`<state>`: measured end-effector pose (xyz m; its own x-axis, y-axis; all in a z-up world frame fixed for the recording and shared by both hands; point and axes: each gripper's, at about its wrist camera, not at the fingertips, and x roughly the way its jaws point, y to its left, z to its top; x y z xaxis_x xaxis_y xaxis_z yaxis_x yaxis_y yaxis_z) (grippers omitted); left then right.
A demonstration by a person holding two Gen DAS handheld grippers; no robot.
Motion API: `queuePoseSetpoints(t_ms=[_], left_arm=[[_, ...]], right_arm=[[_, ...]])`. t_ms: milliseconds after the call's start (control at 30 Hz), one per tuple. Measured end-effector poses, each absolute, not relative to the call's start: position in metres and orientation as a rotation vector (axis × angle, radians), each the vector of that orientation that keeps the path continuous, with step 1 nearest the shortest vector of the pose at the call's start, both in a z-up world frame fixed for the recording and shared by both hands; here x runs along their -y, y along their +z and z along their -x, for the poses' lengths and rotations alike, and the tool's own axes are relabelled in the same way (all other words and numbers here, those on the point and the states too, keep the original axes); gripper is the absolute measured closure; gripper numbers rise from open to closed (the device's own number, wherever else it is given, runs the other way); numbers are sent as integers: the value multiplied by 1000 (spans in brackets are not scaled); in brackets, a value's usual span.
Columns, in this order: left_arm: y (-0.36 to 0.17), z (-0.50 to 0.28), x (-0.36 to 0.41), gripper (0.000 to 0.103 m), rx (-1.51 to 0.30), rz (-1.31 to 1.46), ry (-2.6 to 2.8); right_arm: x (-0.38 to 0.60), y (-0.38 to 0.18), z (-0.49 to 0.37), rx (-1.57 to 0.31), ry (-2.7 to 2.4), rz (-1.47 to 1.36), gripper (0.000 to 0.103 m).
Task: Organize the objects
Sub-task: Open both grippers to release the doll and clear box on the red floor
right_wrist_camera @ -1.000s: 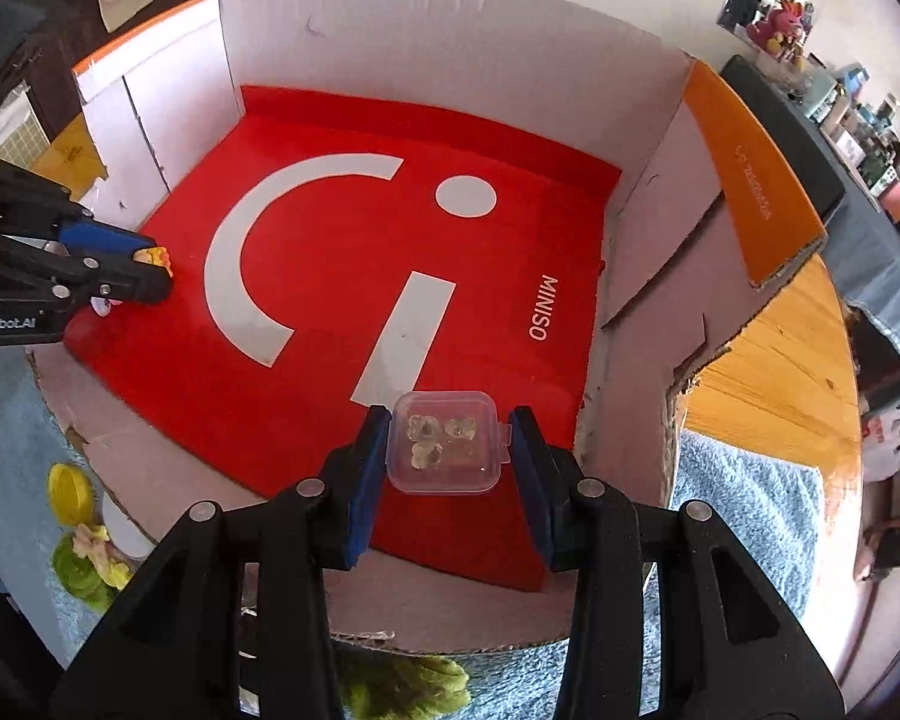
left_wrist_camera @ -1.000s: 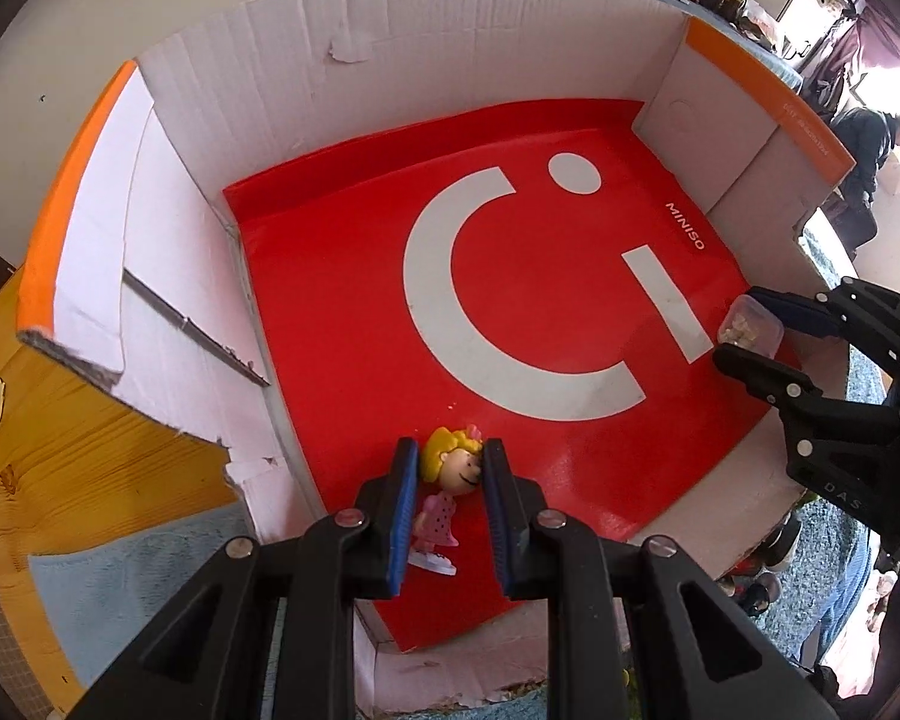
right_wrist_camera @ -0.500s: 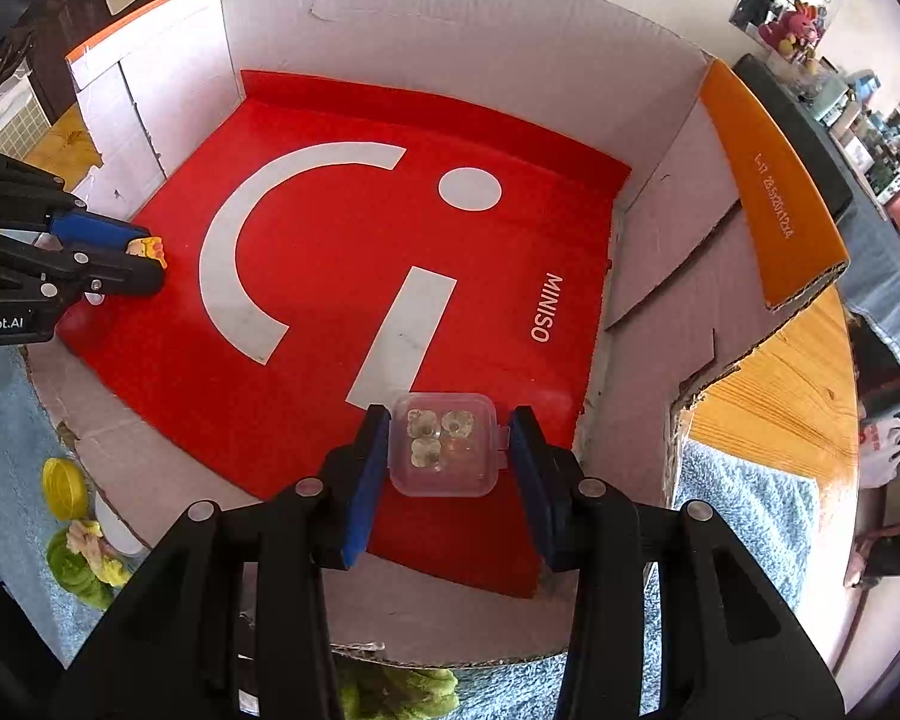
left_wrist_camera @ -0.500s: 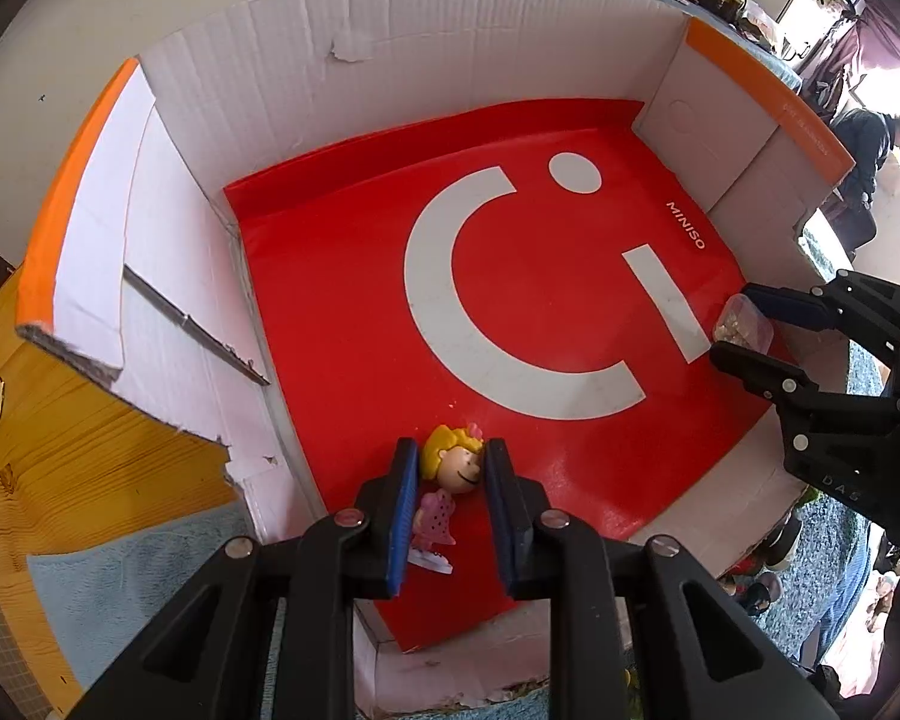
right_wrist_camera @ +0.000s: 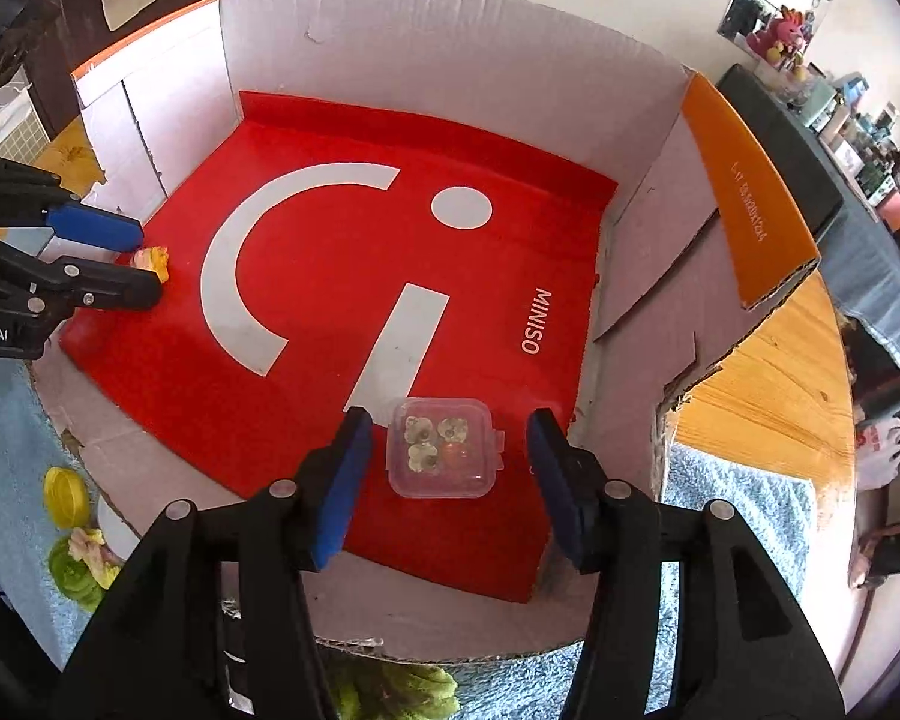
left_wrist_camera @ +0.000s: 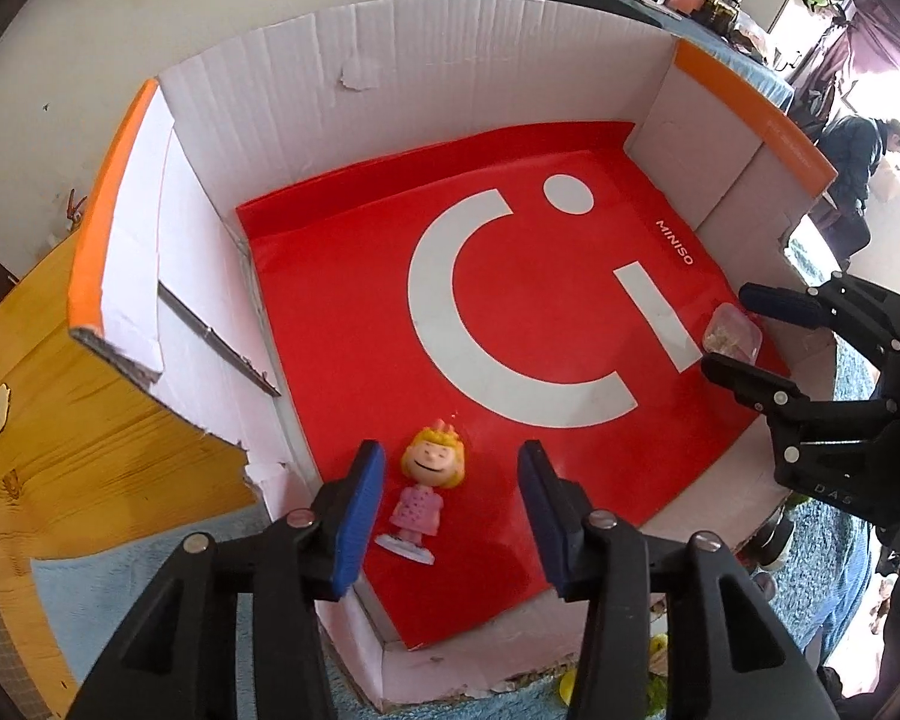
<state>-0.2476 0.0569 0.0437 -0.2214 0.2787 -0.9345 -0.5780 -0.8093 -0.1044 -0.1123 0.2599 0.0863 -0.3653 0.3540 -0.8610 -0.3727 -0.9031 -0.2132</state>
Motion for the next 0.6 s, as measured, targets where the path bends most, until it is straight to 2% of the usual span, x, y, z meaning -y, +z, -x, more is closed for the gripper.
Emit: queuePoseSetpoints(t_ms=[100, 167, 600], left_arm=[[44, 244, -57, 53, -364, 1486, 2067], [48, 237, -54, 49, -381, 1469, 2075], [46, 224, -50, 49, -394, 1451, 2086]], right_arm=[[-258, 87, 115, -33, 2294, 1428, 50], [-256, 88, 114, -30, 2297, 1423, 50], [-248, 90, 109, -31, 2304, 1394, 50]])
